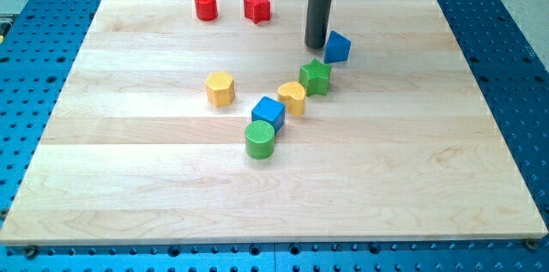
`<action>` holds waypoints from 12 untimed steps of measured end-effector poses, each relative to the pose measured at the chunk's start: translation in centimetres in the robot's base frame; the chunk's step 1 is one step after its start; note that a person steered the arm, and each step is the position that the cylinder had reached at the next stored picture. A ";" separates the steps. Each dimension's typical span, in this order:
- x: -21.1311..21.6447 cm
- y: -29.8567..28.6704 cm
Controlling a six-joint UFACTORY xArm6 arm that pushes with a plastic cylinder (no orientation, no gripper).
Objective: Place the blue triangle at the top right side of the board
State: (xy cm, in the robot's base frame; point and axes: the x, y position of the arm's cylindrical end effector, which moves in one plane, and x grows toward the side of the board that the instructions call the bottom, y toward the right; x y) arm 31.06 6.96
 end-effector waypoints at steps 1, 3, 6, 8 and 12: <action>1.5 0.0; 2.0 3.1; 3.7 6.0; 0.6 9.0; -2.6 13.6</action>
State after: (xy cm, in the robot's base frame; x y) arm 28.51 20.53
